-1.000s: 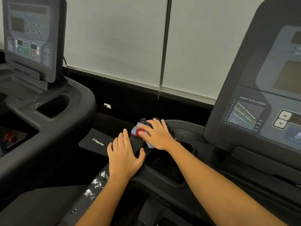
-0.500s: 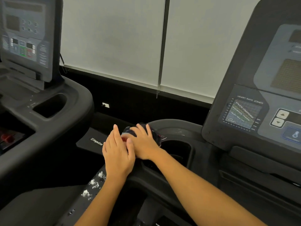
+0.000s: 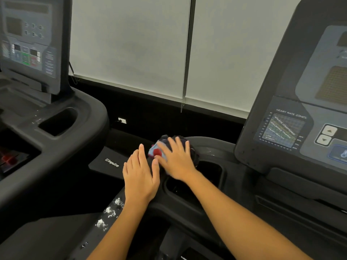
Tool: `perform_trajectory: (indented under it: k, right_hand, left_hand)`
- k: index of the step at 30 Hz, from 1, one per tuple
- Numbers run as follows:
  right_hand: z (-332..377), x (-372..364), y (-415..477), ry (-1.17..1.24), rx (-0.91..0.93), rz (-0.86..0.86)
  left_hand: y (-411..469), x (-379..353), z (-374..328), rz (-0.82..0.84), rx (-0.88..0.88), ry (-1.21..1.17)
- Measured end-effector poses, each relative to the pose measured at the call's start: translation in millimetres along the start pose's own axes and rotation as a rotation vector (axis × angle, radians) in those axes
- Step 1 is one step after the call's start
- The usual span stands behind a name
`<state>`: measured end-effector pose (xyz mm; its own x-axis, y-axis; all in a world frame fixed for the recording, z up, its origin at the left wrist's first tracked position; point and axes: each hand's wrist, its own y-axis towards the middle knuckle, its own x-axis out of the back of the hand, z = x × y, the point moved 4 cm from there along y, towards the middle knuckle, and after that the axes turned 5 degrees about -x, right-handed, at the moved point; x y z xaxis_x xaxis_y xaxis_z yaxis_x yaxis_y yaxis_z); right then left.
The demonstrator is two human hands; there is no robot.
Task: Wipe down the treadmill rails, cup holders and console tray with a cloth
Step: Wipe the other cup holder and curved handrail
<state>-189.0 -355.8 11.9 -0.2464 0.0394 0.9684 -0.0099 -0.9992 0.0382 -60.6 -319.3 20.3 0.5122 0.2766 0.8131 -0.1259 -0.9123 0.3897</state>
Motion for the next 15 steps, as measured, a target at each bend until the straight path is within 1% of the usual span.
perform_trajectory:
  k: [3, 5, 7, 10, 13, 15]
  right_hand:
    - [20, -3, -21, 0.045, 0.121, -0.027]
    - [21, 0, -30, 0.084, 0.14, -0.107]
    - [13, 7, -36, 0.07, 0.139, -0.221]
    - [-19, 15, -42, 0.019, 0.08, -0.308]
    - [-64, 25, -46, -0.041, -0.039, -0.381]
    - [-78, 32, -48, -0.037, -0.138, -0.355]
  left_hand:
    - [1, 0, 0, -0.002, 0.006, -0.04]
    - [1, 1, -1, -0.004, 0.013, -0.054]
    - [1, 2, 0, 0.003, 0.021, -0.052]
    - [0, 2, 0, 0.008, 0.03, -0.051]
    - [-1, 3, -1, 0.01, 0.036, -0.07]
    - [-1, 3, -1, 0.01, 0.041, -0.084]
